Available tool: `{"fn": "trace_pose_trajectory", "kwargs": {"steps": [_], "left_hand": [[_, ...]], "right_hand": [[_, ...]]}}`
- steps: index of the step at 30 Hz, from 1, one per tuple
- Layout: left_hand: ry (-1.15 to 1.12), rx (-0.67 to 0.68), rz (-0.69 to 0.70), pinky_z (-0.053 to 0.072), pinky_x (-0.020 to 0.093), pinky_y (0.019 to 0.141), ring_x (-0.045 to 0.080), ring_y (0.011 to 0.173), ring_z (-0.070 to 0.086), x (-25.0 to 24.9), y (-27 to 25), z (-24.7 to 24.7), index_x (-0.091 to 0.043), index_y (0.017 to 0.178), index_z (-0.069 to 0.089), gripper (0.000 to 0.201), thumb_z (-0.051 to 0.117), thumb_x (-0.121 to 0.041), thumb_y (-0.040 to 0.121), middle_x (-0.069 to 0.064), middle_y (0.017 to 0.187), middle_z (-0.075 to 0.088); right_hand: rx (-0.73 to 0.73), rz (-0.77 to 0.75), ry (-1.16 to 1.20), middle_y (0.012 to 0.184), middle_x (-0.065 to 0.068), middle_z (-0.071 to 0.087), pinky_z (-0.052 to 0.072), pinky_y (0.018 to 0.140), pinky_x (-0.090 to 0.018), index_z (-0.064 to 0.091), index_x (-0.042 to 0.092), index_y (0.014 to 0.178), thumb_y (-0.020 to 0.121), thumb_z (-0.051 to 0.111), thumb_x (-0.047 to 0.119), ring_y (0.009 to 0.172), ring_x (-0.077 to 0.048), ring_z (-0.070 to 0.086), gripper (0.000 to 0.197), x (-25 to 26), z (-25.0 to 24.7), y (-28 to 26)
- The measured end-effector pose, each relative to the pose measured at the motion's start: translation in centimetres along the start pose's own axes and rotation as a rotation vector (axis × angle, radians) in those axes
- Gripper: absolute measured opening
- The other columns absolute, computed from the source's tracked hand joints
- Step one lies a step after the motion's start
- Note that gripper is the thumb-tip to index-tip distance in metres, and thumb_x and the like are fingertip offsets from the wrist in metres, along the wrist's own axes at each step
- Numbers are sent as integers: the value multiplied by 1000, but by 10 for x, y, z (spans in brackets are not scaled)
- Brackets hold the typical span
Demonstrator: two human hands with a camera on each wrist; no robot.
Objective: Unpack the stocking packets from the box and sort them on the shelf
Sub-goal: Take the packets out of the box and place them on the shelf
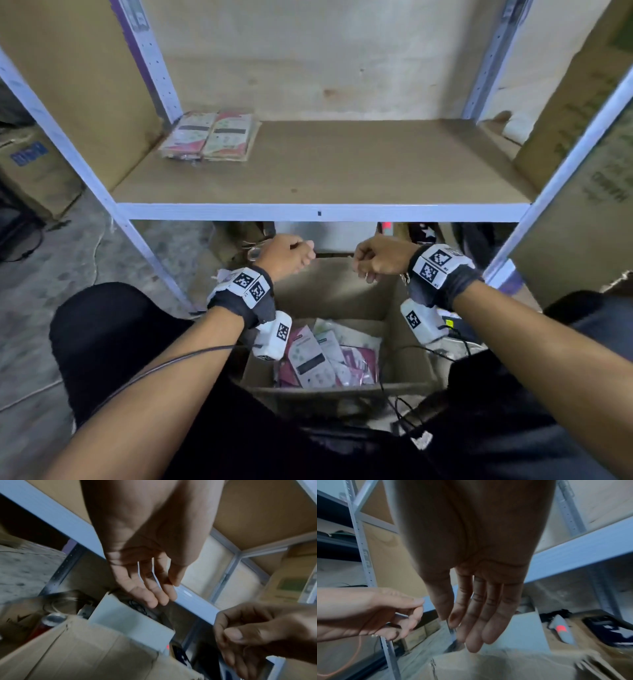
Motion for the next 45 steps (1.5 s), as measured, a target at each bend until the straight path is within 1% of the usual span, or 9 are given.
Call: {"fn": "trace_pose_trajectory", "kwargs": {"steps": [7, 11, 13, 18, 23, 28, 33, 39, 45], "left_hand": [[132, 267, -207, 47, 24, 55, 15, 58, 52, 54, 0, 65, -7, 87, 69, 23, 52, -17, 100, 2, 71, 62], [330, 323, -217, 56, 29, 77, 20, 74, 67, 78, 8, 77, -10, 90, 75, 21, 63, -27, 93, 6, 84, 73], [363, 354, -260, 58, 33, 79, 27, 82, 71, 90, 12, 82, -7, 93, 75, 24, 63, -28, 94, 12, 92, 75], [391, 352, -385, 55, 28, 81, 28, 99, 70, 121, 25, 85, -9, 96, 77, 18, 60, -16, 95, 13, 106, 75], [500, 328, -467, 46, 33, 101, 36, 115, 60, 142, 31, 89, 5, 111, 71, 34, 53, -22, 99, 20, 120, 68], [561, 301, -491, 48, 35, 96, 36, 115, 61, 160, 39, 90, 5, 114, 69, 36, 47, -21, 100, 22, 123, 66], [555, 303, -514, 45, 32, 95, 33, 121, 58, 176, 44, 89, 1, 126, 62, 39, 45, -24, 101, 17, 135, 60], [596, 317, -485, 41, 35, 103, 32, 126, 52, 178, 45, 90, -3, 132, 57, 40, 43, -25, 101, 17, 142, 51], [535, 290, -446, 47, 35, 96, 35, 110, 62, 170, 43, 93, 4, 105, 69, 39, 39, -20, 101, 21, 119, 67]], "right_hand": [[61, 90, 16, 83, -8, 72, 59, 85, -46, 65, 9, 88, 95, 57, 6, 73, -22, 70, 11, -61, 26, 2], [101, 147, 71, 91, -18, 72, 58, 85, -46, 65, 10, 84, 94, 56, 1, 75, -27, 69, 16, -79, 45, 20], [142, 160, 82, 87, -16, 70, 58, 84, -45, 65, 8, 87, 94, 55, 0, 72, -25, 68, 15, -84, 56, 32], [185, 219, 132, 86, -13, 69, 57, 77, -39, 68, 2, 93, 94, 54, 2, 75, -25, 66, 14, -99, 88, 63], [276, 303, 69, 89, -8, 72, 58, 76, -34, 66, 14, 81, 94, 48, 3, 74, -21, 69, 25, -116, 134, 99], [348, 296, -65, 98, -12, 76, 56, 65, -22, 77, 4, 95, 90, 55, 11, 81, -19, 71, 23, -127, 169, 122], [364, 327, -178, 124, -16, 65, 51, 94, -37, 68, 3, 118, 92, 59, 20, 112, -32, 63, 32, -142, 224, 136], [320, 336, -189, 132, -17, 58, 46, 93, -32, 53, 7, 130, 92, 62, 33, 120, -32, 57, 47, -151, 265, 146], [301, 383, -177, 150, -22, 38, 37, 108, -36, 28, 2, 147, 89, 67, 37, 137, -32, 42, 78, -151, 278, 156]]}}
Point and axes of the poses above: each hand's wrist, its own y-axis towards the middle knuckle, its own z-axis out of the palm, x = y × z, the point moved 4 cm from there along y, towards the middle knuckle
